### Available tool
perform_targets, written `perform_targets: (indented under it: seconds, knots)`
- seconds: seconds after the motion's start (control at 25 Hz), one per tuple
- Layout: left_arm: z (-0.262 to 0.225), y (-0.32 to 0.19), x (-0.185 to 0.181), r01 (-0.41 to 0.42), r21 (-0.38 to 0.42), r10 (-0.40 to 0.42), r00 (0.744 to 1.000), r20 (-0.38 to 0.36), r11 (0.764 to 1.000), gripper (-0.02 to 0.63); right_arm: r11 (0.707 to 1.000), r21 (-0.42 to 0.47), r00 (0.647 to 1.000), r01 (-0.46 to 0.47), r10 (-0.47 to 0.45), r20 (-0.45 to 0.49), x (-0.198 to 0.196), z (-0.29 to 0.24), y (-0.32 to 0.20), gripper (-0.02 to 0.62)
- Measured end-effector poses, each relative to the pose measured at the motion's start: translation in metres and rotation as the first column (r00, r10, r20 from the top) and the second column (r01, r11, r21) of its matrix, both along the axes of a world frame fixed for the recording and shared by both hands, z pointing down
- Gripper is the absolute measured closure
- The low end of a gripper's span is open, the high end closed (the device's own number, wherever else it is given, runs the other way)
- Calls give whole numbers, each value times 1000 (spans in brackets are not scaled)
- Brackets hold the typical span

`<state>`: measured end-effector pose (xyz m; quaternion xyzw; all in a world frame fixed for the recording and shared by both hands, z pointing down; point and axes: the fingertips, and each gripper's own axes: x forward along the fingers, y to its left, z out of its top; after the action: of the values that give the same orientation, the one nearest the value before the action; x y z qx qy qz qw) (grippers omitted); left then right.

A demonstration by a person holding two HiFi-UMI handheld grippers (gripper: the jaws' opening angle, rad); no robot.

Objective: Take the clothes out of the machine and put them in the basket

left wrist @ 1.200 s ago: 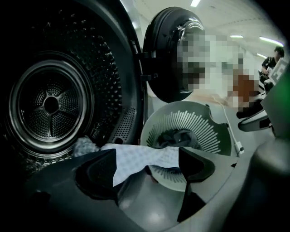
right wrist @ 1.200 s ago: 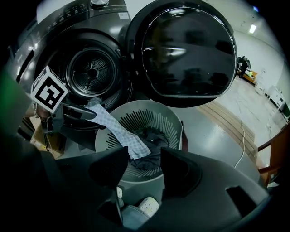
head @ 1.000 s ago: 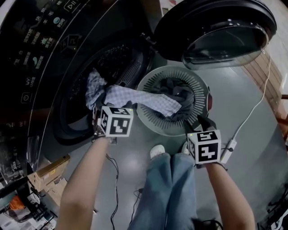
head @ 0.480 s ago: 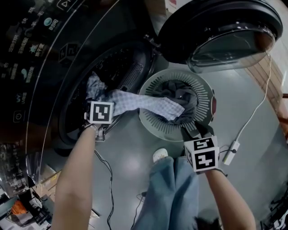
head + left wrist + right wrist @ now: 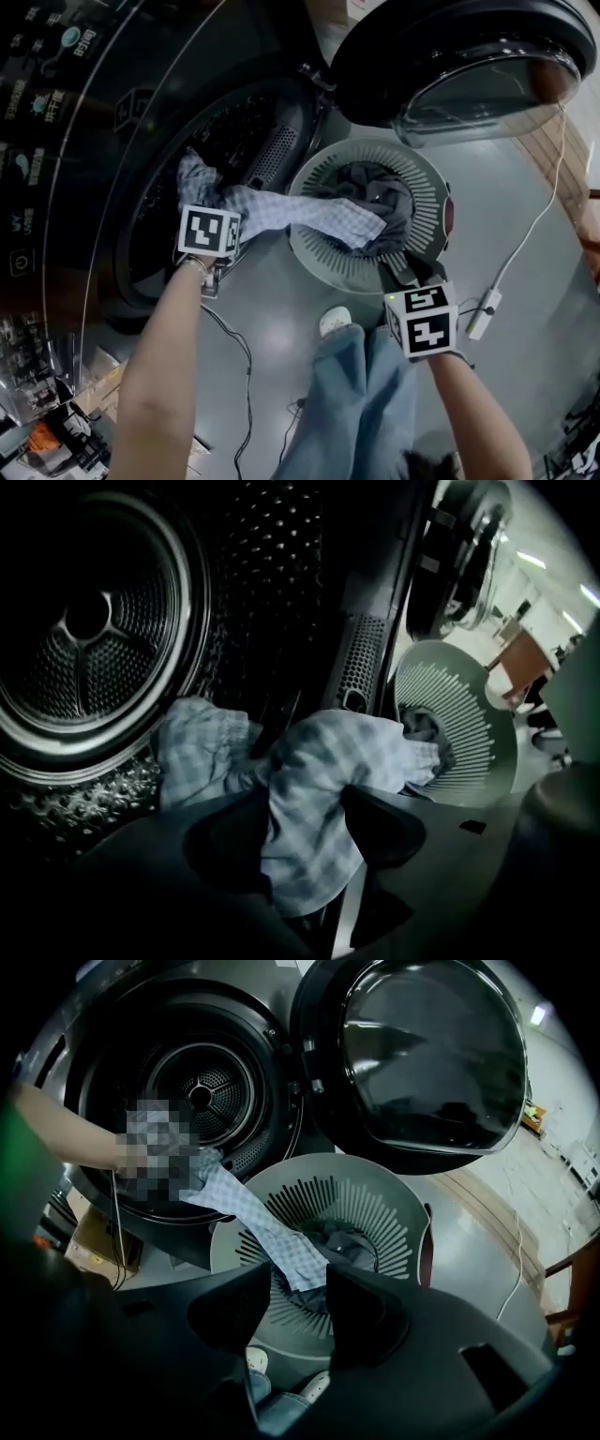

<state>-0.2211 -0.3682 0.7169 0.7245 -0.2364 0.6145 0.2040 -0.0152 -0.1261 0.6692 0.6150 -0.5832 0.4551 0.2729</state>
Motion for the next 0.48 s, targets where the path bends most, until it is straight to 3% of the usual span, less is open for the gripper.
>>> perform_targets:
  seconds: [0.08,0.16,0.2,0.28,0.48]
  knots:
    - [-9,-4,-12,-30,80,22,995,96,996,374,1000,2,1000,1,-1,-1,0,-4,1,413]
    - [-20,-13,-15,-51,181,28,991,129,982,443,1000,8,1000,2,-2,-4,1,-9,1,420]
    - [-26,-16,-13,-54,224,26,992,126,973,560,1000,9,1000,4,-4,-8,2,-11,1,423]
    - [-37,-16,-7,-57,275,28,994,108,960,578,1000,14,1000,9,-9,-17,5,-17,1,428]
    - [-58,1,8,-41,312,30,999,40,949,581,999,41,999,15,-14,-29,11,-35,-4,442]
